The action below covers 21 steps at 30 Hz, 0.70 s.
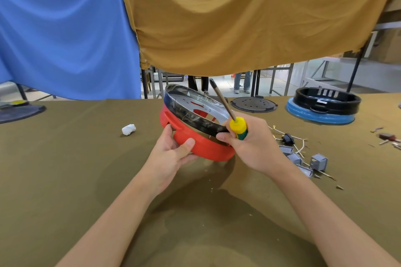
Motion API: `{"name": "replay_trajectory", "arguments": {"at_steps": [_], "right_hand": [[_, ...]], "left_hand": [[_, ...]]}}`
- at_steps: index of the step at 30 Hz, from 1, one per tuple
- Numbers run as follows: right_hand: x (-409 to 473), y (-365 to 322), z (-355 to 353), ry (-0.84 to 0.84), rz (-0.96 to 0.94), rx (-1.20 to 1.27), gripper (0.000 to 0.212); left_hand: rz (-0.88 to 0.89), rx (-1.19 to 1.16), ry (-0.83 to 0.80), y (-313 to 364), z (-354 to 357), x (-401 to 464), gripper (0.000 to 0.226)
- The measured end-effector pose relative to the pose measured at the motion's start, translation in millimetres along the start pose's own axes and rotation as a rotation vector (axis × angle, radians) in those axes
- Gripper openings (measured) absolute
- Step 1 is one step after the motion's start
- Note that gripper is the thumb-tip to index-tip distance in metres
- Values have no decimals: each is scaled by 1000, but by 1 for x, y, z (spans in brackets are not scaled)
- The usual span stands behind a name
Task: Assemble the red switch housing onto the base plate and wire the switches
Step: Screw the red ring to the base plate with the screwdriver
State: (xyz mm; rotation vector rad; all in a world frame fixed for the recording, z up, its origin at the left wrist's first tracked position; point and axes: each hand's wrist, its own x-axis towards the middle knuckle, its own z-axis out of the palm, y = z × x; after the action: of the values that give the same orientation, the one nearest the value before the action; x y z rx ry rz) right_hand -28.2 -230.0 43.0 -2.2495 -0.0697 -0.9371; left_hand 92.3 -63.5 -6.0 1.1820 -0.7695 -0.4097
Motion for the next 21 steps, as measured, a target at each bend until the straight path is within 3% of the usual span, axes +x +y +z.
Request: {"name": "replay_trajectory", "arguments": {"at_steps": [7,15,21], "right_hand": [[0,0,1,-9,1,-6,41],[-1,1,3,-36,-25,-69,20],[-7,-2,9,-10,-109,-115,49]], "left_hand": [[6,-35,5,0,0,2,58],[0,-93,23,1,-1,2,56],[-8,-103,92,-1,1,0,46]]}}
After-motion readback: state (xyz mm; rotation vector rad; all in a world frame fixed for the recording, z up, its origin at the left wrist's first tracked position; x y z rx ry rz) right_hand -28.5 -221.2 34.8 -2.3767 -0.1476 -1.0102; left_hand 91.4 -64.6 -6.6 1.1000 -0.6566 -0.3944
